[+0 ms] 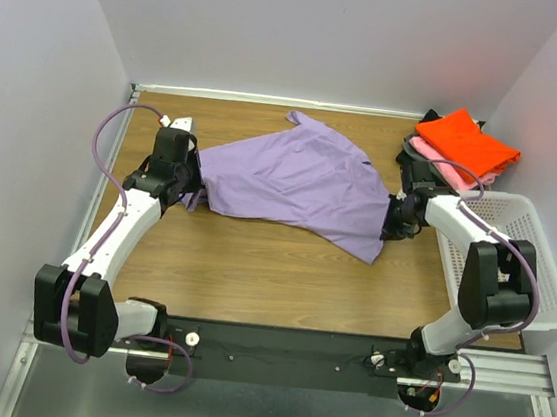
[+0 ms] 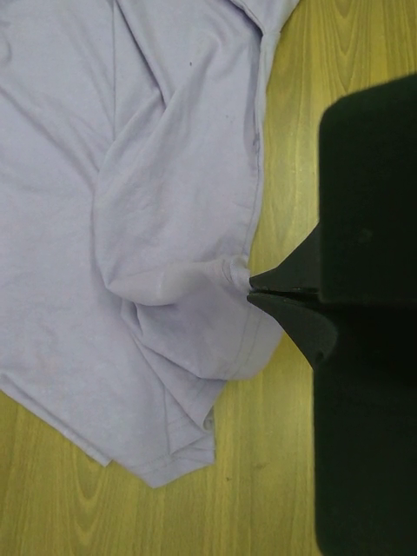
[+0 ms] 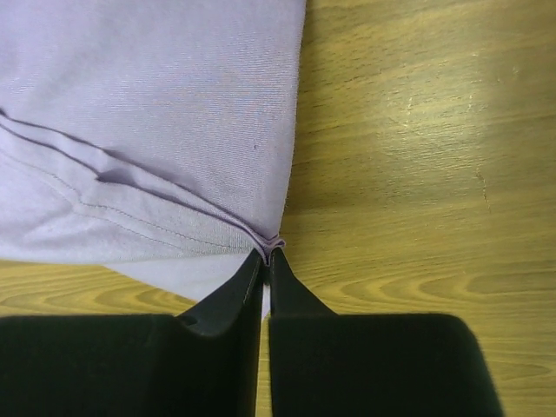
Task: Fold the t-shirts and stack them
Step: Flatten the tshirt out
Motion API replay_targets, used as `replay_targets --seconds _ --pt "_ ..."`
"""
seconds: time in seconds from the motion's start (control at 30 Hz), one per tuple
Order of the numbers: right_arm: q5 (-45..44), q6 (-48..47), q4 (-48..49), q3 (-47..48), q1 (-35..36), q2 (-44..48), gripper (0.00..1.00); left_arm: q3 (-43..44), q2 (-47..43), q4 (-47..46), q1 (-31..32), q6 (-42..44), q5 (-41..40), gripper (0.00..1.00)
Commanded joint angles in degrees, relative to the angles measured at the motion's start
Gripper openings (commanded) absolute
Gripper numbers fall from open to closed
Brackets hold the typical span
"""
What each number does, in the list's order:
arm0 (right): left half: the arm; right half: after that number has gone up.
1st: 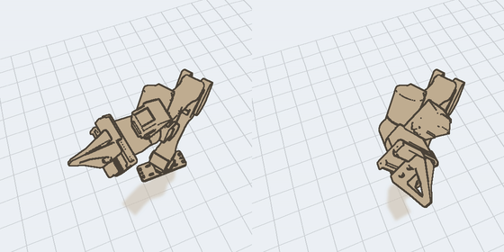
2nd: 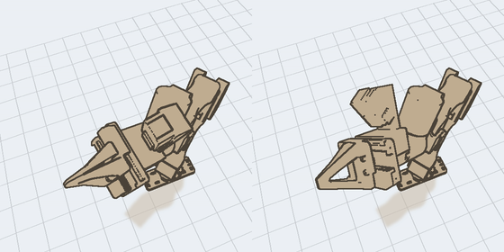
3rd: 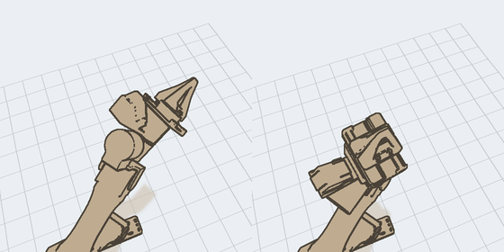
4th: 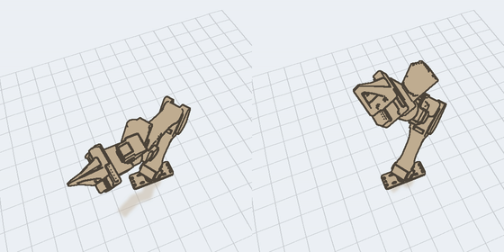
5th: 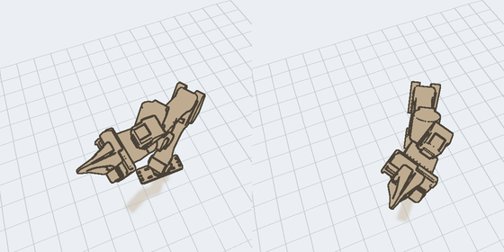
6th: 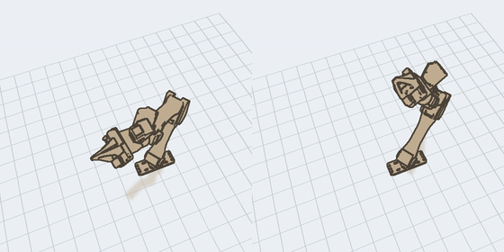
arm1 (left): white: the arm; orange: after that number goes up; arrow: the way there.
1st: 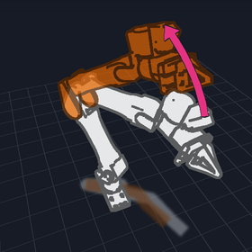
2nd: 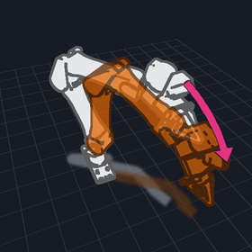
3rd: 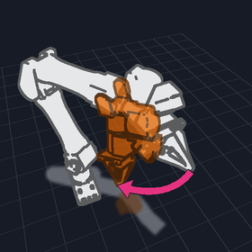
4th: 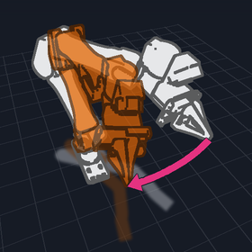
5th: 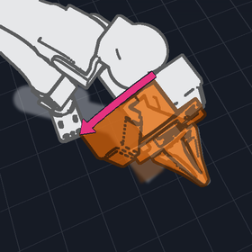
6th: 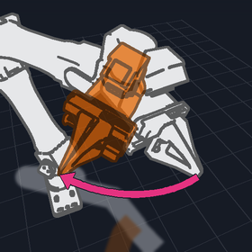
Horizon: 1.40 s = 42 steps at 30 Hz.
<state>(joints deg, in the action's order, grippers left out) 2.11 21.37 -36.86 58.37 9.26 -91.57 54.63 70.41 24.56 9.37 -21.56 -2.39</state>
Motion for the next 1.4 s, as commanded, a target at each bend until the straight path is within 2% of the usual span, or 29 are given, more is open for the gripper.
replay_targets --seconds 0.0,0.3,0.4,0.53,0.7,0.97,1.03,1.2,1.27,1.37 --pt "-1.85 -0.18 -1.28 0.43 -0.47 -1.42 0.14 1.35 0.16 -1.18 -0.23 1.35 -1.03 0.00" --pt "-1.85 0.34 -0.67 -0.19 -0.47 -3.00 0.24 1.00 1.39 -1.88 -0.23 1.70 -0.68 0.00" --pt "-1.85 0.52 -0.49 -0.27 -0.47 -3.26 0.24 1.35 2.18 -2.06 -0.23 1.96 -0.60 0.00" --pt "-3.51 0.87 -0.49 -0.19 -0.47 -3.35 0.18 1.97 2.80 -2.14 -0.23 2.14 -0.51 0.00" --pt "-3.60 0.87 -0.49 -0.10 -0.47 -3.70 0.23 2.58 3.85 -2.41 -0.23 2.31 -0.24 0.00" --pt "-4.39 0.61 -0.67 1.04 -0.47 -3.53 0.03 3.02 4.73 -2.58 -0.23 2.31 -0.24 0.00" --pt "-4.92 0.70 -1.02 2.01 -0.38 -3.27 0.02 3.02 4.91 -2.58 -0.23 2.40 -0.51 0.00" --pt "-6.06 0.00 -5.40 10.95 -0.56 -1.77 0.02 6.18 6.05 -1.18 -0.31 2.23 -5.42 0.00" --pt "-7.12 -0.71 -6.81 18.24 -1.17 -2.29 0.01 8.20 7.10 -1.09 -0.49 2.23 -8.41 0.00" --pt "-8.00 -2.37 -9.71 28.97 -2.57 -4.92 0.01 16.00 9.90 -1.27 -1.10 2.14 -10.61 0.00"
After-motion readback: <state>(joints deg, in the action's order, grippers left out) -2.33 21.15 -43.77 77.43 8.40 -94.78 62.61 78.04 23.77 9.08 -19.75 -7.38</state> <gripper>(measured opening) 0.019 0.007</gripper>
